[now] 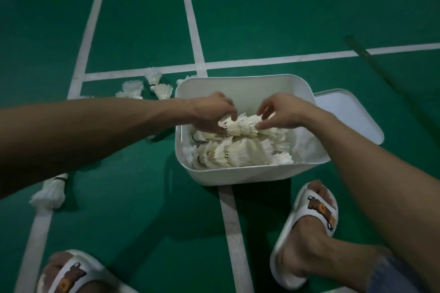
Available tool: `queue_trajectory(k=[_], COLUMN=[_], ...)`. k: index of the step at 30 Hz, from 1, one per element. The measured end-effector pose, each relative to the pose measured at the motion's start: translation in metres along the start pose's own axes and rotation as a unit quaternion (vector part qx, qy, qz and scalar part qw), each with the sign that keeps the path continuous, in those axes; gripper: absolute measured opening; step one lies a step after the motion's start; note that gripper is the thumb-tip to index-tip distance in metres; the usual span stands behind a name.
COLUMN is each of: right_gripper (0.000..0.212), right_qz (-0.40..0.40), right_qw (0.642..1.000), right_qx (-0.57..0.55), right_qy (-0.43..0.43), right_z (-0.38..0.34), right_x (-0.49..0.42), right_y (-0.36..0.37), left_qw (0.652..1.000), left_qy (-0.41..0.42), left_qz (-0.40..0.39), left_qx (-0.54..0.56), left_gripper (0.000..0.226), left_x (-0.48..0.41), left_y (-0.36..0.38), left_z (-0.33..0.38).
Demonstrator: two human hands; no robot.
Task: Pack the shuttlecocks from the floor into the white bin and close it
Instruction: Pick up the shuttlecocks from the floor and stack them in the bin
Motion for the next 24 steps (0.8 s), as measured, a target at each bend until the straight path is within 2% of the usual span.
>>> queue_trajectory(k=[4, 7, 11, 15, 19, 24], right_gripper=[0.043, 0.039, 0.032, 0.033, 0.035, 0.038], right_qz=[0.041, 0.044, 0.040, 0.026, -0.017, -0.080], right_qw=[0.996, 0.991, 0.984, 0.978, 0.972, 0.969], right_qx=[0.021, 0.012, -0.004, 0.017, 0.063, 0.089], right_qy=[-0.077, -0.126, -0.173, -0.206, -0.226, -0.217], right_z=[-0.069, -0.119, -0.176, -0.232, -0.276, -0.297], right_x=[0.008, 0.013, 0.012, 0.004, -0.014, -0.048], right_y=[0.000, 0.007, 0.028, 0.061, 0.111, 0.180], left_qw=[0.992, 0.977, 0.960, 0.937, 0.892, 0.830], left_qy=[-0.066, -0.134, -0.214, -0.307, -0.401, -0.497], left_qz=[0.103, 0.147, 0.152, 0.119, 0.115, 0.100], left_qx=[0.031, 0.076, 0.097, 0.113, 0.172, 0.233], left_gripper=[0.039, 0.036, 0.035, 0.040, 0.043, 0.072], left_x=[0.041, 0.087, 0.154, 0.223, 0.295, 0.355], left_y=[-0.028, -0.033, -0.020, 0.016, 0.078, 0.163], left_z=[-0.017, -0.042, -0.085, -0.129, -0.156, -0.158])
Point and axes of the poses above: each hand's wrist, its own x-axis away from the middle knuckle, its own y-axis out of the palm, z = x × y, the point moved 6 cm from there along -x, towards the middle knuckle, and after that the axes turned 10 degrees about y, right-handed, at the moved point
